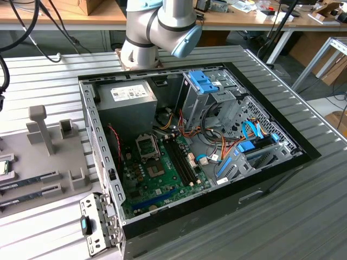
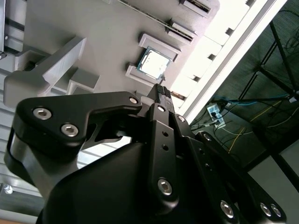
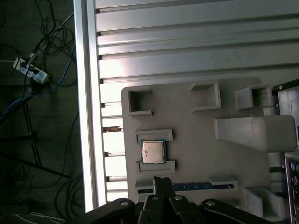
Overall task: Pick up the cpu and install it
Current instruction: 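Reach for the cpu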
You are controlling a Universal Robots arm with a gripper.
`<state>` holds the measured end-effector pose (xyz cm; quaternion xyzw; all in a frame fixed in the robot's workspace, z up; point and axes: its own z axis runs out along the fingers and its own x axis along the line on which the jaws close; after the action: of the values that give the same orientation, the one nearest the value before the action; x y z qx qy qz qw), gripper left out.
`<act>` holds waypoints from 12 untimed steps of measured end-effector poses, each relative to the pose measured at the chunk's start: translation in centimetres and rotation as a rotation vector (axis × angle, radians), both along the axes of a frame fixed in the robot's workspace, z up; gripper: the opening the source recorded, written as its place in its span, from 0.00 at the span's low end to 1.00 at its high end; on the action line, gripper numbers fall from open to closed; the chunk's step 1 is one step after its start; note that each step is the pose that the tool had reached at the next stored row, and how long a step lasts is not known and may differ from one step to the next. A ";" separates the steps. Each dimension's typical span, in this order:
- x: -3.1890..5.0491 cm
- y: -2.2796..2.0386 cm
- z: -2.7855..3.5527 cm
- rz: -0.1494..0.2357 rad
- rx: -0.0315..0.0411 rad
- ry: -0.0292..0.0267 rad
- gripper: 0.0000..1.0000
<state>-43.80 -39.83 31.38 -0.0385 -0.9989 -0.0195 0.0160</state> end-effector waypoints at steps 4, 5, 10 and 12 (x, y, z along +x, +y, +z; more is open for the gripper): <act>0.00 0.00 -0.07 0.000 0.0000 0.0000 0.11; 0.00 0.00 -0.08 0.000 0.0000 0.0000 0.11; 0.00 0.00 -0.23 0.000 0.0001 0.0000 0.11; 0.00 0.00 -0.30 0.000 0.0000 0.0000 0.11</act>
<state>-43.80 -39.83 31.08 -0.0385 -0.9989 -0.0195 0.0161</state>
